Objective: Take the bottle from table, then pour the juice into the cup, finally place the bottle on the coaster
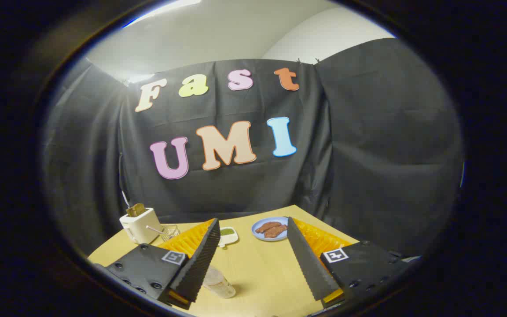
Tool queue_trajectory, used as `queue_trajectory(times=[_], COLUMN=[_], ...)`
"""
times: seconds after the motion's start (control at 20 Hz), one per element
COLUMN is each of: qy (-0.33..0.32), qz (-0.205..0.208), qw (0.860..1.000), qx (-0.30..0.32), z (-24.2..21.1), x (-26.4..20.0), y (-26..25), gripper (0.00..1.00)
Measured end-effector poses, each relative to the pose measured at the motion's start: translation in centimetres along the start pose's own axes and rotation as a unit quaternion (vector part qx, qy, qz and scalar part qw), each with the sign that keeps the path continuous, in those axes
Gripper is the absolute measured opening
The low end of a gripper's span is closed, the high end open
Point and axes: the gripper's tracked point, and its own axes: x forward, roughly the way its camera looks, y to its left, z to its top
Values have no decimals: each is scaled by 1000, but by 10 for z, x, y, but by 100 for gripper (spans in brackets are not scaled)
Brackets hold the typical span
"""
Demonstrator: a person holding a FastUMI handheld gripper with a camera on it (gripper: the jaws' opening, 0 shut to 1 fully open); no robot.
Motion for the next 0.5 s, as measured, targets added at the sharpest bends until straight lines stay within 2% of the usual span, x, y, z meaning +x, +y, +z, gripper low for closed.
queue_trajectory(times=[0.2, 0.4, 0.5], qy=[0, 1, 10], qz=[4, -2, 1], qw=[1000, 999, 999], qx=[-3, -44, -32], z=[0, 5, 3], x=[-6, 0, -1], y=[0, -18, -21], gripper=[97, 97, 97])
